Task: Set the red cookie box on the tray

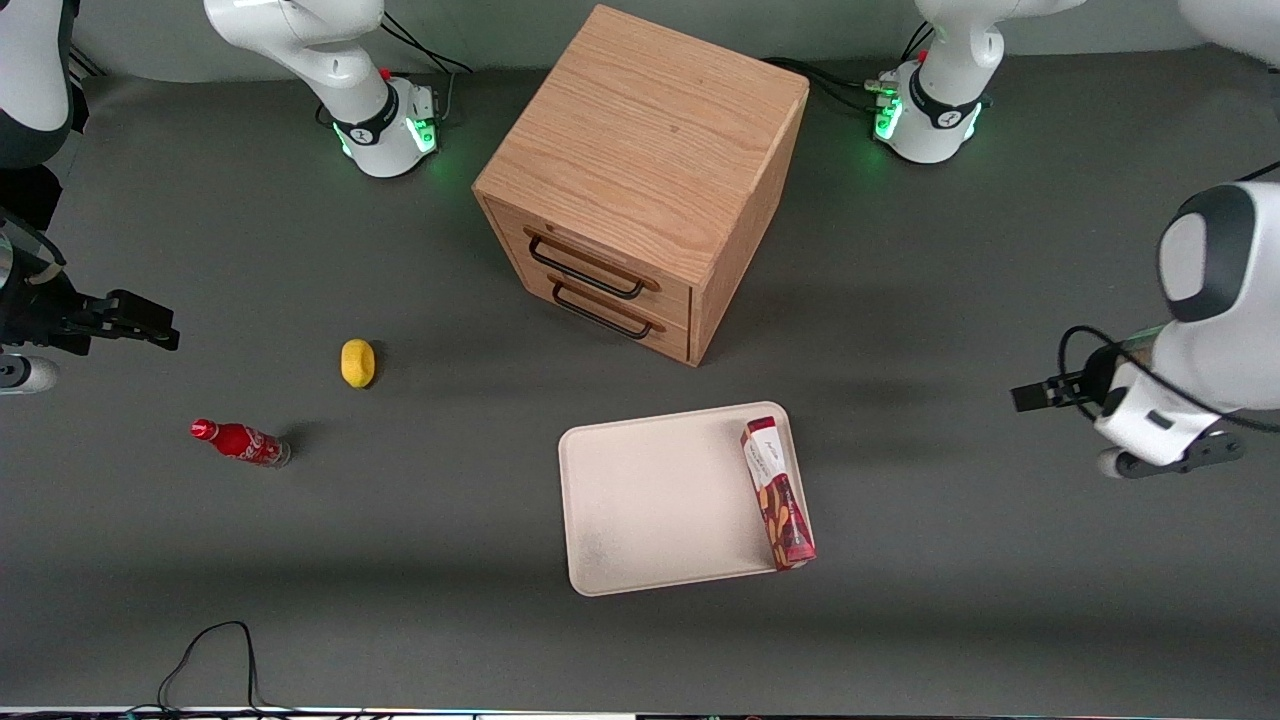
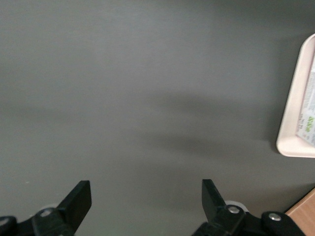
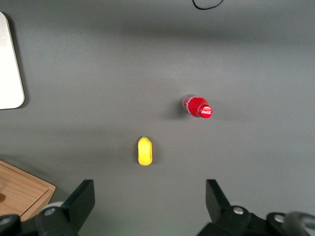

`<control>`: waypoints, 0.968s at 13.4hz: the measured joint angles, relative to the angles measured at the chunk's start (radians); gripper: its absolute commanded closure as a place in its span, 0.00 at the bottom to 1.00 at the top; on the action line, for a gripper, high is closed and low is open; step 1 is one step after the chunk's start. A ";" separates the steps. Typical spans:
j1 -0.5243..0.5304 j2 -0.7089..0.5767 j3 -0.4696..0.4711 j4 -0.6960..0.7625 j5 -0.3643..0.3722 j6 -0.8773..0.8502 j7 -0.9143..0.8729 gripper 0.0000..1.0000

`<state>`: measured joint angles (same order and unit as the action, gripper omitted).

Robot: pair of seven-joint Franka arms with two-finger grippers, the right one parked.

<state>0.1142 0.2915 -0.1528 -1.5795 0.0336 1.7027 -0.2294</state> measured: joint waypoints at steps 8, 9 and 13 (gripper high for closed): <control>0.035 -0.193 0.014 -0.126 0.007 0.006 0.036 0.00; -0.013 -0.196 0.057 -0.124 0.007 0.006 0.036 0.00; -0.206 -0.197 0.236 -0.098 0.007 0.001 0.036 0.00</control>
<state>-0.0919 0.0947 0.0829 -1.6775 0.0403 1.7035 -0.1931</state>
